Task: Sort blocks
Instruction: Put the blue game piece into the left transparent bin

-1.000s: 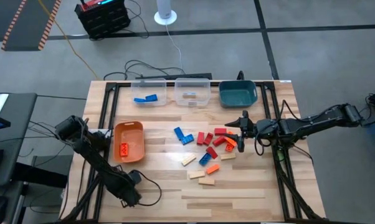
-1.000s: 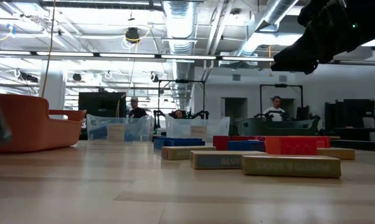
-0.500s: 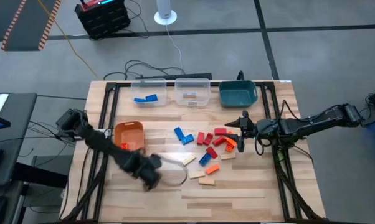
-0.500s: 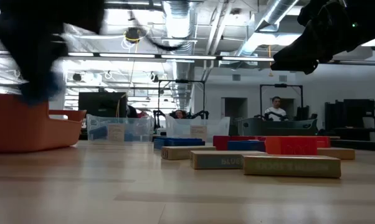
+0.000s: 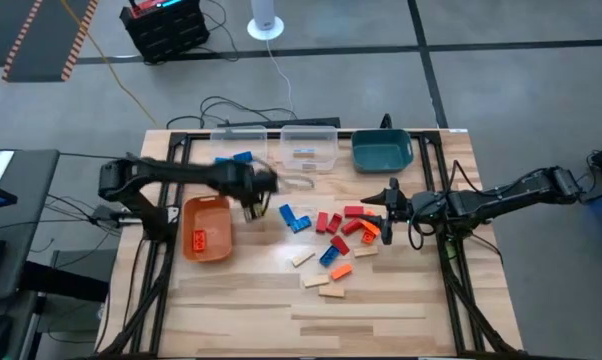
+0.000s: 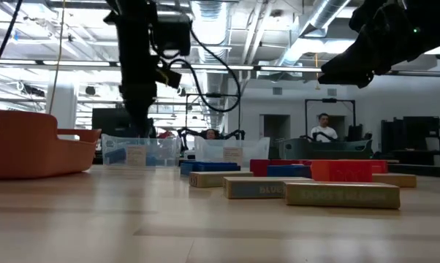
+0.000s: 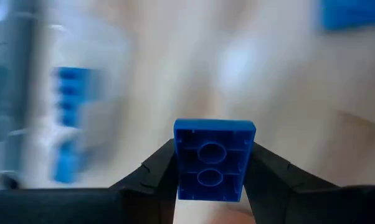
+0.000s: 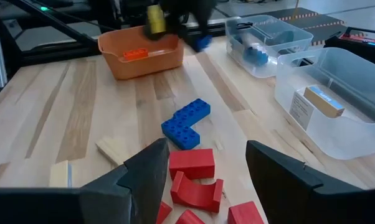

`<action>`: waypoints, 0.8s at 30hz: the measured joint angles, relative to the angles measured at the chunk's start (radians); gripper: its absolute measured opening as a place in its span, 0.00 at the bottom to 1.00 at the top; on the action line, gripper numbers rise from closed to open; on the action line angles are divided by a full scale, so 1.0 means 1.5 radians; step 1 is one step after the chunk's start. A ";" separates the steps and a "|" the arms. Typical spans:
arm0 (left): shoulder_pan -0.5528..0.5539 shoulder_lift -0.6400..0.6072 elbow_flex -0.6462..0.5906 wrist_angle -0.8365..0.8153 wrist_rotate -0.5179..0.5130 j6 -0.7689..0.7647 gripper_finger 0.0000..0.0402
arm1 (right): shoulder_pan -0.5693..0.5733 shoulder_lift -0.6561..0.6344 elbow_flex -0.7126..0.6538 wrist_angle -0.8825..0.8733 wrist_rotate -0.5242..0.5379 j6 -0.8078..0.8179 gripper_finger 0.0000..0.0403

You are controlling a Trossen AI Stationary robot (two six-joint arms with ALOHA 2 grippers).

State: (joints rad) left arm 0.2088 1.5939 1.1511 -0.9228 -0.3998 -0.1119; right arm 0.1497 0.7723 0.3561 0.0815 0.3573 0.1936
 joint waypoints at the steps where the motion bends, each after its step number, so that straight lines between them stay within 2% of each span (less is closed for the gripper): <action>1: 0.028 -0.007 0.000 0.006 -0.015 0.016 0.34 | 0.000 0.000 0.000 0.000 0.000 0.000 0.62; 4: 0.104 -0.029 0.000 0.039 -0.047 0.056 0.35 | 0.000 0.000 0.000 0.000 0.000 0.000 0.62; 9: 0.227 -0.038 -0.005 0.115 -0.046 0.096 0.35 | 0.000 0.000 -0.012 0.007 0.000 0.012 0.62; 13: 0.305 -0.016 -0.025 0.194 0.023 0.112 0.35 | 0.001 0.000 -0.023 0.008 0.000 0.031 0.62; 19: 0.350 0.029 -0.027 0.194 0.029 0.087 0.37 | 0.002 0.000 -0.024 0.005 0.000 0.045 0.62; 24: 0.345 0.026 -0.023 0.193 0.055 0.093 0.51 | 0.002 0.000 -0.024 0.005 0.000 0.046 0.62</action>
State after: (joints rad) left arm 0.7262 1.6323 1.1171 -0.6339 -0.3178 0.0283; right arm 0.1521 0.7727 0.3206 0.0887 0.3573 0.2619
